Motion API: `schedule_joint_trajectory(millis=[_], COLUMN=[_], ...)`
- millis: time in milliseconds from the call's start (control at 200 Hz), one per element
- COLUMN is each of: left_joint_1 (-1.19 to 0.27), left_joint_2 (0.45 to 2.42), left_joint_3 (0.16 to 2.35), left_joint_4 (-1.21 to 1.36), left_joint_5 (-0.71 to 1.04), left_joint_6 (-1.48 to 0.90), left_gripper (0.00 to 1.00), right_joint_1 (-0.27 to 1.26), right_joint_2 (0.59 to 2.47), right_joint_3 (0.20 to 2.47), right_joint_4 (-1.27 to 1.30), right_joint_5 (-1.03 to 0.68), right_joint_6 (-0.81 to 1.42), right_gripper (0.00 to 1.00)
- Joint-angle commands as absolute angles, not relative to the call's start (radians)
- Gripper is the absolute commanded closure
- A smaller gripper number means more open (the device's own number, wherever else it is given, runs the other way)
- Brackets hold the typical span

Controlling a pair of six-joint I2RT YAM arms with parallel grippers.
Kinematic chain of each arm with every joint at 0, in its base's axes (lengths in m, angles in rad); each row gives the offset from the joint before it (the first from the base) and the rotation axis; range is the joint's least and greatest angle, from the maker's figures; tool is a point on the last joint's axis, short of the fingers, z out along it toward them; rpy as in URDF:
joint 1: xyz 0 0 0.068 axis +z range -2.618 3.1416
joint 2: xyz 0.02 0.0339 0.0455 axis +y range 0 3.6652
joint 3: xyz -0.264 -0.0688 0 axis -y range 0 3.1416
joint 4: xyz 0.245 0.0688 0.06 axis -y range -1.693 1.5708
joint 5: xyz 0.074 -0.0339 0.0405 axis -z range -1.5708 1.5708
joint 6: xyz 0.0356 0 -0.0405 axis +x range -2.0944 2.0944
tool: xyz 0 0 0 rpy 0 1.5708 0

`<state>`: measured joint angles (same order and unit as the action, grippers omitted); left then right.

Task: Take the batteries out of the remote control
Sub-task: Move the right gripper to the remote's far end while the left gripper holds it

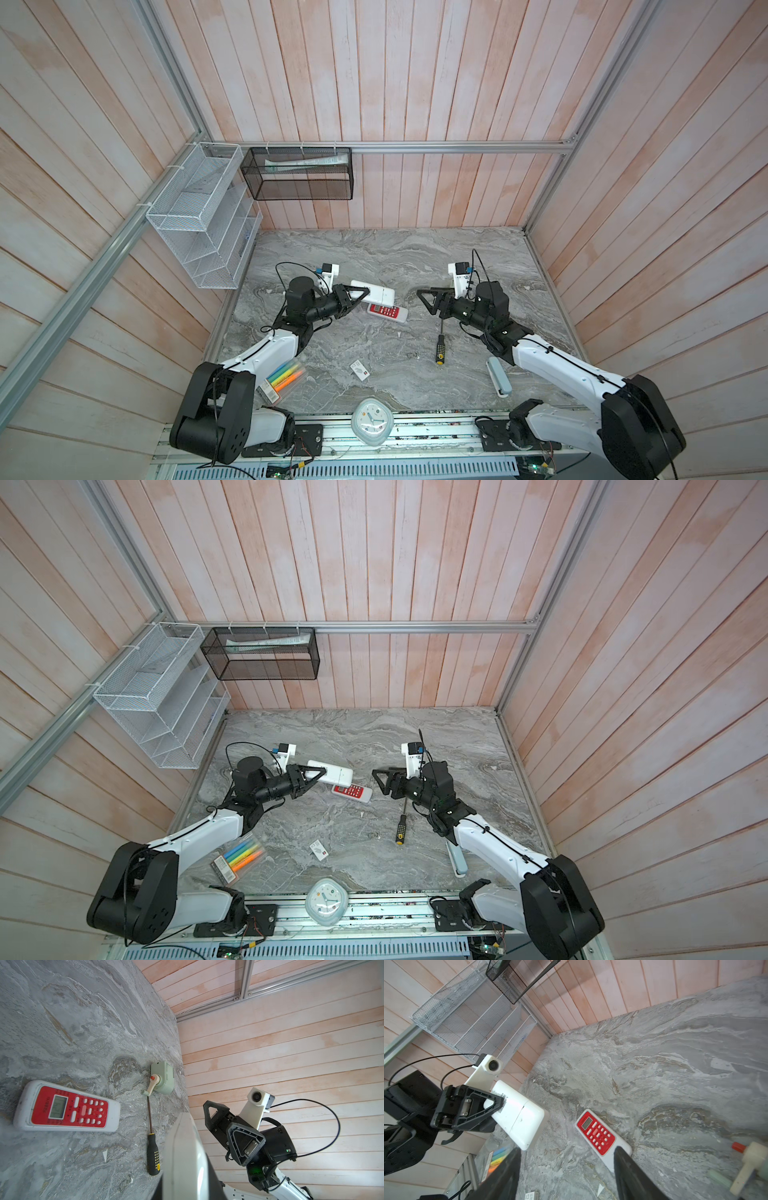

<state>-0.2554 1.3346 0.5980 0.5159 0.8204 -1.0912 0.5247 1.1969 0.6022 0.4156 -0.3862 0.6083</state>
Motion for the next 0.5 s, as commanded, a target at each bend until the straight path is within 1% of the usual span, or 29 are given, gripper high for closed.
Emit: schedule_joint_trajectory(millis=[0,140,245,400,495], left_joint_1=[-0.274,-0.304,-0.313,-0.314,-0.314], left_joint_2=[1.308,1.326,1.344,1.35,1.349], left_joint_3=[0.607,0.633,0.641,0.644,0.646], left_joint_4=[0.595,0.603,0.625,0.658,0.665], left_joint_5=[0.839,0.823,0.824,0.824,0.822], left_joint_6=[-1.108,-1.103,-1.115,-1.137,-1.147], left_gripper=[0.88,0.88,0.88,0.88,0.88], right_joint_1=[0.525,0.544,0.551,0.559,0.566], right_joint_2=[1.227,1.263,1.287,1.345,1.369], right_joint_3=[0.657,0.716,0.725,0.754,0.756], right_joint_4=[0.438,0.405,0.419,0.418,0.449], right_joint_5=[-0.507,-0.508,-0.489,-0.533,-0.549], right_joint_6=[0.685,0.697,0.754,0.78,0.802], right_gripper=[0.33,0.36,0.38,0.43,0.44])
